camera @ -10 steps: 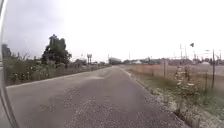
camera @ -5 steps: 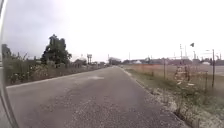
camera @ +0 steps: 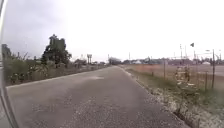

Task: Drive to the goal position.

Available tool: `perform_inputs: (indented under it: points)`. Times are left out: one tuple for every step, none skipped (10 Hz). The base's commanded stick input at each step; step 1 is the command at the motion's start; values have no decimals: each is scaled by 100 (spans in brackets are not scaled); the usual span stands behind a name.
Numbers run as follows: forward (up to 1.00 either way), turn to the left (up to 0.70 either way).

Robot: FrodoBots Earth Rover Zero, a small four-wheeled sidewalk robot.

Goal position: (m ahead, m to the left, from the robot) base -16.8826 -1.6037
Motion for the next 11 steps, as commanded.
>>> perform_inputs:
  points:
    - [8,0]
    - [8,0]
    - [8,0]
    - [8,0]
    - [8,0]
    - [8,0]
    - [8,0]
    - [8,0]
    - [8,0]
    - [8,0]
    - [8,0]
